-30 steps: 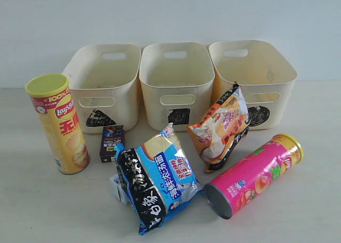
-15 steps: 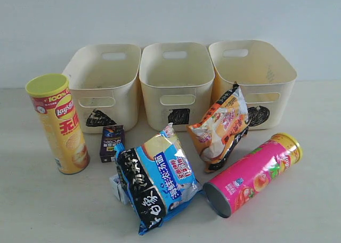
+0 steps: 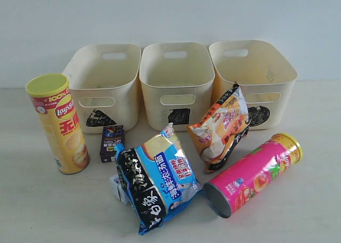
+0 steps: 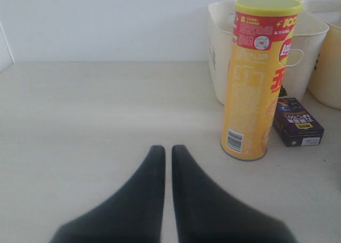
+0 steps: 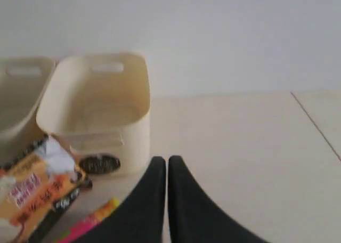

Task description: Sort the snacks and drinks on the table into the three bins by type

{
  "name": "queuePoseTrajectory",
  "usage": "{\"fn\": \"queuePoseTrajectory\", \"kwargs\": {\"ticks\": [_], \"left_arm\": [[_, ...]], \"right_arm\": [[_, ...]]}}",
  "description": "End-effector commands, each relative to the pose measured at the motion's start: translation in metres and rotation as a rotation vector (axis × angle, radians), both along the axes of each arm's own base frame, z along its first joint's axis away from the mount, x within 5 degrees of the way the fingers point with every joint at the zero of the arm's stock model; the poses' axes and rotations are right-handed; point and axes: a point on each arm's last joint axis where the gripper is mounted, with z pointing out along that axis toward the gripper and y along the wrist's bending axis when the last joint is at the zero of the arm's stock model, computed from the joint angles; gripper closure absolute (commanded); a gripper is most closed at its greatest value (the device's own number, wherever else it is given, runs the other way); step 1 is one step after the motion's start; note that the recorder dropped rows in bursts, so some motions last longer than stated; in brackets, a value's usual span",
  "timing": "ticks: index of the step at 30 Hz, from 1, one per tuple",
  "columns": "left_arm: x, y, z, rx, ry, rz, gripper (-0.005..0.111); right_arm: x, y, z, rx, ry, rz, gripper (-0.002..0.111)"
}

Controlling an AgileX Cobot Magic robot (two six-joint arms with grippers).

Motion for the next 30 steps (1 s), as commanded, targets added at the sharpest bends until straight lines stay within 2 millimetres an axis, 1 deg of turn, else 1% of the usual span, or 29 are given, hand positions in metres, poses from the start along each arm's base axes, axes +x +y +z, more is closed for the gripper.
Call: {"fn": "queuePoseTrajectory", "kwargs": {"ticks": [1,2,3,4,5,7,9,14,17,19,20,21,22,23,25,27,28,29,30], "left_arm": [[0.000,0.000,0.002,-0.010,-0.014,0.005,0.102],[0.000,0.000,0.002,-0.010,-0.014,0.005,0.102],[0.000,0.000,0.002,-0.010,-0.014,0.005,0.102],[0.000,0.000,0.002,-0.010,-0.014,0.005,0.102],[0.000,0.000,0.002,-0.010,-0.014,0.005,0.102],[0.000,0.000,0.002,-0.010,-0.014,0.005,0.102],[0.000,0.000,0.002,-0.010,-0.014,0.005,0.102],[0.000,0.000,0.002,-0.010,-0.014,0.005,0.102],[0.000,0.000,0.002,-0.010,-0.014,0.005,0.102],[0.000,0.000,0.002,-0.010,-0.014,0.005,0.102],[0.000,0.000,0.002,-0.010,-0.014,0.005,0.102],[0.000,0.000,0.002,-0.010,-0.014,0.005,0.102],[0.000,0.000,0.002,-0.010,-0.014,0.005,0.102],[0.000,0.000,0.002,-0.010,-0.014,0.005,0.102],[0.000,0.000,0.002,-0.010,-0.014,0.005,0.102],[0.000,0.000,0.002,-0.010,-0.014,0.005,0.102],[0.000,0.000,0.002,-0.010,-0.014,0.005,0.102],[0.000,0.000,0.002,-0.010,-0.014,0.005,0.102],[0.000,0.000,0.002,-0.010,-0.014,0.005,0.102]], "right_arm": [[0.026,0.014,-0.010,-0.104,0.231,0.154,0.108],[0.031,0.021,-0.012,-0.108,0.278,0.207,0.108],[0.041,0.033,-0.016,-0.091,0.355,0.306,0.108],[0.046,0.040,-0.017,-0.075,0.391,0.360,0.108],[0.055,0.053,-0.019,-0.011,0.441,0.465,0.108],[0.068,0.066,-0.025,0.052,0.470,0.592,0.108],[0.080,0.075,-0.032,0.114,0.486,0.672,0.108],[0.103,0.080,-0.048,0.127,0.528,0.699,0.108],[0.128,0.083,-0.064,0.133,0.582,0.705,0.108],[0.140,0.083,-0.071,0.130,0.609,0.714,0.108],[0.146,0.082,-0.074,0.117,0.628,0.728,0.106],[0.151,0.079,-0.077,0.112,0.644,0.734,0.102],[0.157,0.077,-0.080,0.114,0.660,0.735,0.095],[0.162,0.073,-0.083,0.117,0.673,0.741,0.086],[0.171,0.067,-0.091,0.111,0.685,0.740,0.066],[0.178,0.061,-0.101,0.080,0.678,0.742,0.040],[0.180,0.061,-0.104,0.067,0.675,0.744,0.031],[0.182,0.060,-0.108,0.048,0.671,0.748,0.025],[0.185,0.059,-0.112,0.024,0.660,0.750,0.024]]}}
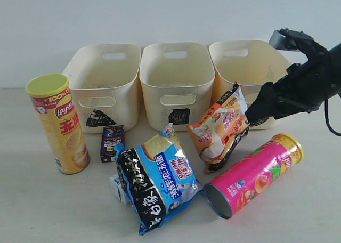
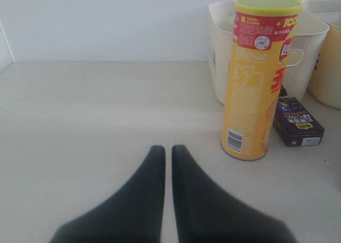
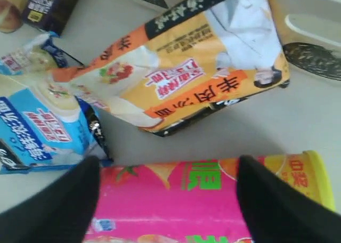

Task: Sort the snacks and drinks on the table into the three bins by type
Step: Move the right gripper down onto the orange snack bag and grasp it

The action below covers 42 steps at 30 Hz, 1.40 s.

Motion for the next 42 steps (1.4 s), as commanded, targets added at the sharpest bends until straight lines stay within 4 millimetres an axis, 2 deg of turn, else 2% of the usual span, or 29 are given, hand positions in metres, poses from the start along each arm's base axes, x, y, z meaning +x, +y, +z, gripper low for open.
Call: {"fn": "queuePoseTrajectory", "kwargs": {"ticks": [1,5,8,10,13,15,17,20,25,28,33,36,42], "left_arm": [[0.000,0.000,0.002,-0.010,-0.014,0.005,0.102],[0.000,0.000,0.002,-0.010,-0.014,0.005,0.102],[0.000,0.000,0.002,-0.010,-0.014,0.005,0.102],[0.000,0.000,0.002,-0.010,-0.014,0.005,0.102],[0.000,0.000,0.002,-0.010,-0.014,0.005,0.102],[0.000,0.000,0.002,-0.010,-0.014,0.005,0.102],[0.000,0.000,0.002,-0.010,-0.014,0.005,0.102],[0.000,0.000,0.002,-0.010,-0.014,0.005,0.102],[0.000,0.000,0.002,-0.010,-0.014,0.005,0.102],[0.000,0.000,0.002,-0.010,-0.014,0.005,0.102],[0.000,0.000,0.002,-0.010,-0.014,0.005,0.102],[0.000,0.000,0.002,-0.010,-0.014,0.005,0.102],[0.000,0.000,0.002,-0.010,-0.014,0.005,0.102]], "right_arm": [[0.012,-0.006,-0.013,-0.061,-0.070,0.036,0.025],[0.022,-0.006,-0.025,-0.046,-0.072,-0.019,0.025],[0.019,-0.004,-0.026,-0.019,-0.036,0.002,0.025],[0.011,-0.002,-0.018,-0.033,-0.040,0.105,0.030],[-0.002,0.002,0.003,-0.040,-0.080,0.324,0.048],[-0.003,0.003,0.021,-0.032,-0.146,0.340,0.055],[-0.001,0.006,0.035,-0.010,-0.183,0.339,0.054],[0.000,0.017,0.051,-0.050,-0.215,0.442,0.049],[-0.003,0.054,0.068,-0.196,-0.446,0.754,0.049],[-0.005,0.074,0.069,-0.298,-0.610,0.926,0.049],[-0.006,0.093,0.068,-0.435,-0.713,1.014,0.049],[-0.009,0.097,0.065,-0.499,-0.691,1.050,0.049],[-0.006,0.092,0.062,-0.556,-0.638,0.997,0.049]]}}
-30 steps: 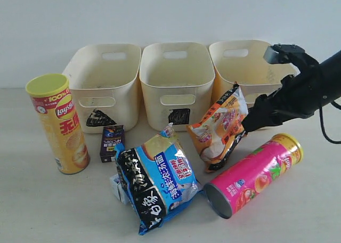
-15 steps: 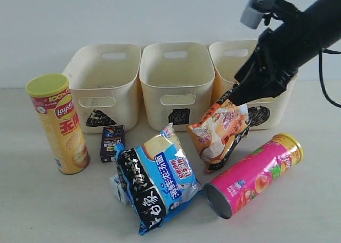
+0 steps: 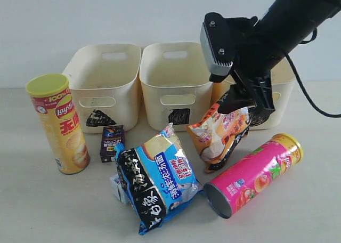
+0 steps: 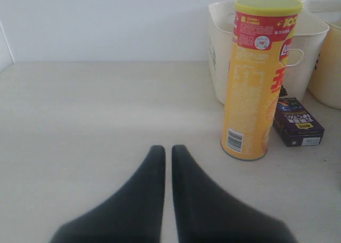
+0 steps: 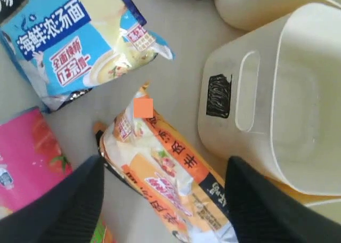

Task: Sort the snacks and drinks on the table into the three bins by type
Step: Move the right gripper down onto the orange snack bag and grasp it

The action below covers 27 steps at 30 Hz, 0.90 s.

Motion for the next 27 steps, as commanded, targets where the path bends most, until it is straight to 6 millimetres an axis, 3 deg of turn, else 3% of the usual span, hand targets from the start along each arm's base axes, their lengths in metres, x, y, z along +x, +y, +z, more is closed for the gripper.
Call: {"fn": "queuePoseTrajectory", "kwargs": {"ticks": [1,7,10,14,18,23,27], "left_arm": [[0.000,0.000,0.002,-0.010,-0.014,0.005,0.102],[0.000,0.000,0.002,-0.010,-0.014,0.005,0.102],[0.000,0.000,0.002,-0.010,-0.014,0.005,0.102],[0.000,0.000,0.002,-0.010,-0.014,0.005,0.102],[0.000,0.000,0.002,-0.010,-0.014,0.005,0.102],[0.000,0.000,0.002,-0.010,-0.014,0.005,0.102],[0.000,0.000,0.002,-0.010,-0.014,0.005,0.102]], "right_arm": [[0.002,-0.003,0.001,-0.023,-0.009,-0.049,0.049],[0.026,0.004,-0.007,0.060,0.035,-0.239,0.049],[0.035,0.007,0.002,0.182,0.126,-0.473,0.049],[0.047,0.010,0.030,0.429,0.335,-0.938,0.049],[0.047,0.015,0.039,0.381,0.460,-1.187,0.049],[0.044,0.040,0.034,0.271,0.388,-1.338,0.048],[0.046,0.052,0.021,0.290,0.351,-1.496,0.036]]}}
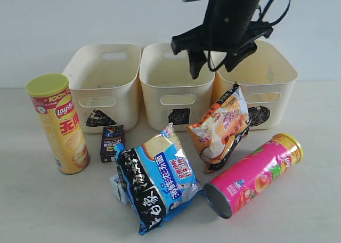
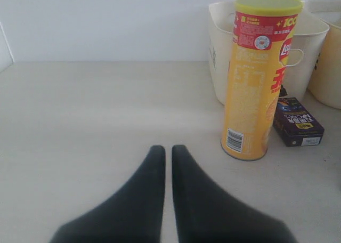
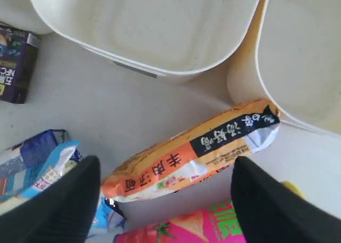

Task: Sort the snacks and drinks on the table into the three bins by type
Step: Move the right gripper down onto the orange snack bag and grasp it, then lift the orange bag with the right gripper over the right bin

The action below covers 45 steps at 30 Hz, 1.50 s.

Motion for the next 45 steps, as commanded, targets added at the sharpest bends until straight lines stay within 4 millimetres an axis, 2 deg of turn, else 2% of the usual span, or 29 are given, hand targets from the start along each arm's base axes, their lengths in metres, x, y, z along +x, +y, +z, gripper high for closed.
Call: {"fn": "queuePoseTrajectory", "kwargs": {"ticks": [1,4,10,14,20,33,43,45], "left_arm": [[0.000,0.000,0.002,-0.010,-0.014,0.005,0.102],[0.000,0.000,0.002,-0.010,-0.014,0.005,0.102],[0.000,0.000,0.002,-0.010,-0.014,0.005,0.102],[0.000,0.000,0.002,-0.010,-0.014,0.005,0.102],[0.000,0.000,0.002,-0.010,-0.014,0.005,0.102],[0.000,0.000,0.002,-0.010,-0.014,0.005,0.102],[0.000,0.000,0.002,-0.010,-0.014,0.005,0.102],[0.000,0.000,0.002,-0.010,-0.014,0.005,0.102]], "right_arm": [[0.003,0.007,-0.010,-0.005,0.004,-0.220,0.035],[0.010,0.004,-0.020,0.032,0.039,-0.338,0.035],[0.015,0.007,-0.037,0.054,0.084,-0.437,0.035],[0.016,0.007,-0.038,0.061,0.086,-0.463,0.035],[0.017,0.009,-0.045,0.053,0.107,-0.443,0.035],[0.026,0.005,-0.103,-0.130,0.156,-0.437,0.035],[0.033,0.005,-0.130,-0.204,0.165,-0.428,0.035],[0.034,0.005,-0.133,-0.209,0.170,-0.428,0.040]]}}
